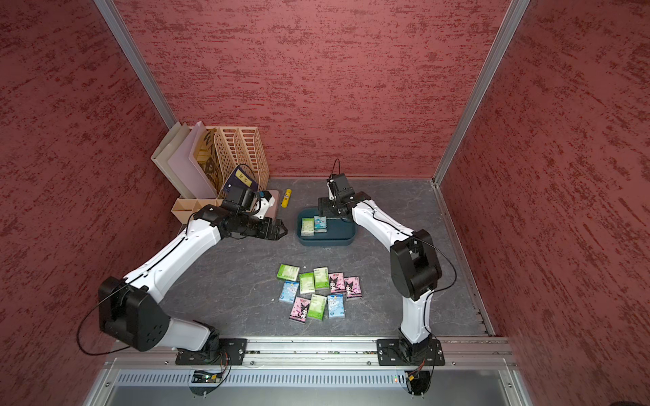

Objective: Put the pocket tissues into the storage box
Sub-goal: Place the pocket tissues in the storage box, then pick up the pocket tissues from the center of the board.

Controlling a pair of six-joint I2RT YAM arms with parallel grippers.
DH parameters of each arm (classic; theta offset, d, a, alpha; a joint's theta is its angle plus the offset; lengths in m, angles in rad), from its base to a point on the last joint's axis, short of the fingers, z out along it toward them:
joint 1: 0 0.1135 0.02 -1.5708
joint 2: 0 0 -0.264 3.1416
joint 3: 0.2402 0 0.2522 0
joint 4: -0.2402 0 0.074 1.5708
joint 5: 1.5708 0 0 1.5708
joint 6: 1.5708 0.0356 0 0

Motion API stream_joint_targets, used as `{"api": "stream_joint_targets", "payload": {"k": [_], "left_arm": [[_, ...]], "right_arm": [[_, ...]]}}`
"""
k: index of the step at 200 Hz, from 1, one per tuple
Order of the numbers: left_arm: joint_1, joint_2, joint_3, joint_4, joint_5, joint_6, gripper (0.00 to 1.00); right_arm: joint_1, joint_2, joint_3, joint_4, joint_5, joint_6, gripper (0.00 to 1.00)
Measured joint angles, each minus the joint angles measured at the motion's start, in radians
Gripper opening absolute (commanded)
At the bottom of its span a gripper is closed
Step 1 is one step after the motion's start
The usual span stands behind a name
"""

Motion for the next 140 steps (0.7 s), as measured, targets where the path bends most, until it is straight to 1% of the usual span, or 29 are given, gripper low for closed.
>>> {"api": "stream_joint_targets", "payload": {"k": [14, 32, 52, 73, 105, 140], "left_arm": [[-0.034, -0.049, -0.048, -0.003, -0.032, 0.095, 1.00], [-0.041, -0.076, -0.114, 0.028, -0.055, 0.212, 1.00], [-0.040, -0.068, -0.182, 0.095, -0.052, 0.335, 1.00], [-0.042, -0.019, -0.222, 0.157, -0.018, 0.451, 1.00], [-0.070, 0.088, -0.225, 0.192, 0.015, 0.551, 1.00], [-0.091, 0.105, -0.225, 0.201, 0.049, 0.615, 1.00]], "right_arm": [[-0.007, -0.030, -0.047, 0.012, 0.000, -0.016, 0.71], [-0.014, -0.047, -0.105, 0.020, -0.001, -0.031, 0.71], [-0.019, -0.061, -0.168, 0.026, -0.005, -0.044, 0.72], [-0.021, -0.083, -0.214, 0.031, -0.008, -0.052, 0.72], [-0.024, -0.127, -0.256, 0.047, -0.012, -0.063, 0.72], [-0.029, -0.167, -0.289, 0.072, -0.016, -0.070, 0.73]]}}
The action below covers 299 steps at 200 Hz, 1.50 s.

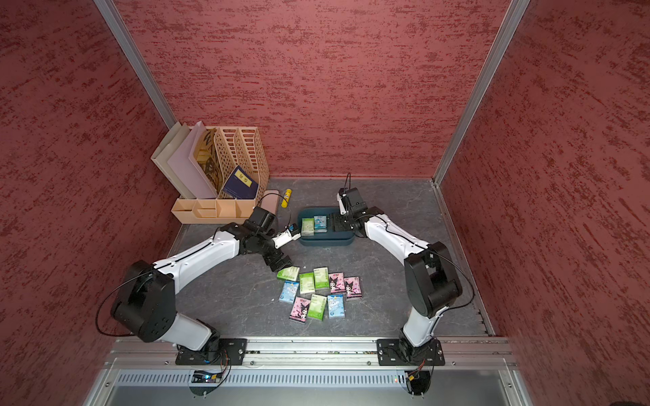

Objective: Put the pocket tissues into the storage box
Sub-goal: Pick up the pocket tissues from the center of the board.

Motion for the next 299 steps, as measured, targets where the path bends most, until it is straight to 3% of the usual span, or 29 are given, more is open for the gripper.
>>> {"api": "stream_joint_targets", "payload": {"k": [73, 265, 299], "left_arm": [[-0.099, 0.041, -0.038, -0.009, -0.036, 0.012, 1.00], [-0.066, 0.205, -0.026, 0.032, -0.175, -0.074, 0.99], [-0.047, 0.205, -0.018, 0.017, -0.193, -0.100, 0.95]], "right_arm": [[-0.008, -0.002, -0.033, 0.016, -0.023, -0.004, 0.73], [-0.024, -0.001, -0.045, 0.025, -0.041, -0.008, 0.73], [-0.024, -0.001, -0.053, 0.026, -0.047, -0.008, 0.73]]}}
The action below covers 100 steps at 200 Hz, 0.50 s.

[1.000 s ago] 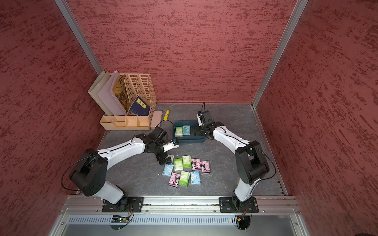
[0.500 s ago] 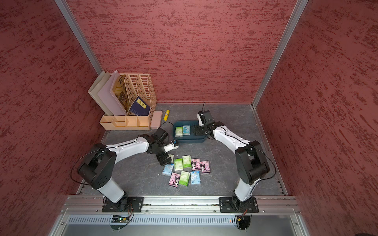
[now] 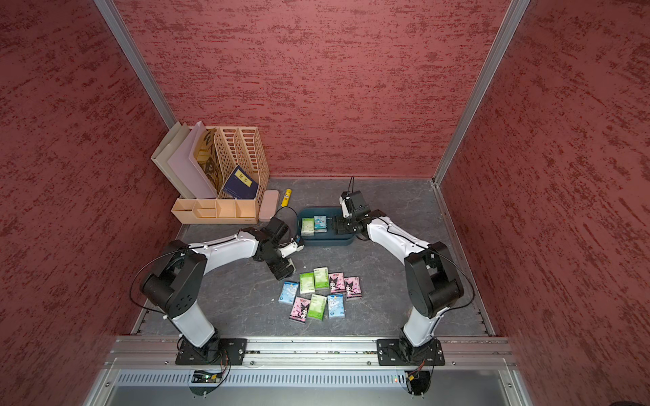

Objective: Put the pocket tissues into the storage box
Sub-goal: Pick up the pocket tissues from the center of the board.

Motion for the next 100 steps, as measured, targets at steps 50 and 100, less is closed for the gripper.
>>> {"api": "stream_joint_targets", "payload": {"k": [50, 100], "left_arm": [[0.012, -0.001, 0.016, -0.041, -0.005, -0.037, 0.79], [0.012, -0.001, 0.042, -0.092, -0.004, -0.072, 0.37]], "right_arm": [[0.000, 0.000, -0.002, 0.002, -0.006, 0.000, 0.73], [0.000, 0.000, -0.002, 0.003, -0.007, 0.000, 0.73]]}}
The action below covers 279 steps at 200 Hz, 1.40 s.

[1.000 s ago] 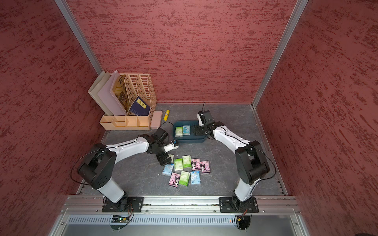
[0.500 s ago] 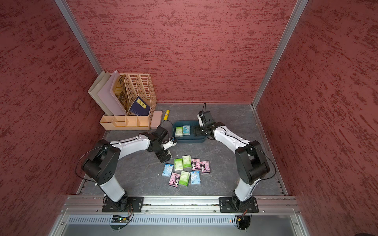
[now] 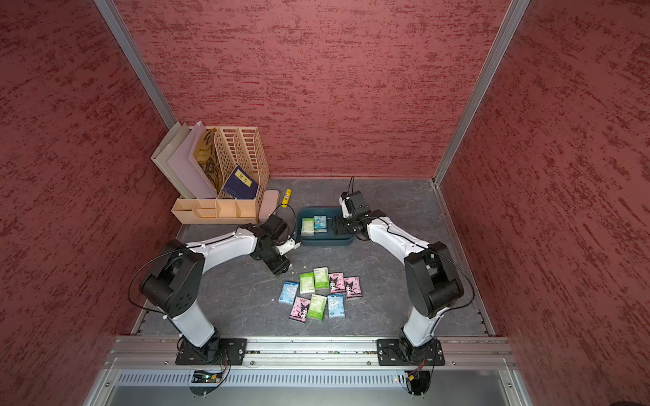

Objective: Put the pocket tissues into the storage box
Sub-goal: Pick up the pocket tissues from the center of the board, then place the pocket tissues in the storage box.

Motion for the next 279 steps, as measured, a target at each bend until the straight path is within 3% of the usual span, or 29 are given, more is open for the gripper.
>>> {"api": "stream_joint_targets", "payload": {"k": [5, 12, 76, 100, 147, 173, 211, 244, 279], "left_arm": [[0.000, 0.000, 0.001, -0.004, 0.000, -0.009, 0.31], [0.000, 0.000, 0.001, -0.007, 0.000, -0.013, 0.31], [0.002, -0.040, 0.011, -0.014, 0.004, -0.046, 0.47], [0.002, -0.042, 0.081, -0.030, 0.022, -0.086, 0.48], [-0.014, 0.016, 0.470, -0.041, 0.110, -0.256, 0.49], [-0.042, 0.200, 0.748, -0.076, 0.160, -0.351, 0.50], [-0.089, 0.485, 1.047, -0.191, 0.189, -0.505, 0.50], [-0.125, 0.607, 1.180, -0.233, 0.180, -0.677, 0.50], [-0.146, 0.646, 1.200, -0.207, 0.155, -0.840, 0.50]], "right_arm": [[0.000, 0.000, 0.000, 0.000, 0.000, 0.000, 0.73], [0.000, 0.000, 0.000, 0.000, 0.000, 0.000, 0.73], [0.000, 0.000, 0.000, 0.000, 0.000, 0.004, 0.73], [-0.003, -0.007, 0.000, 0.000, 0.008, 0.015, 0.73], [-0.080, -0.126, -0.002, -0.002, 0.040, 0.092, 0.72], [-0.132, -0.199, -0.002, -0.007, 0.048, 0.119, 0.72], [-0.177, -0.243, -0.002, -0.037, 0.048, 0.132, 0.72], [-0.191, -0.243, -0.021, -0.054, 0.044, 0.137, 0.72], [-0.196, -0.243, -0.037, -0.066, 0.037, 0.139, 0.72]]}}
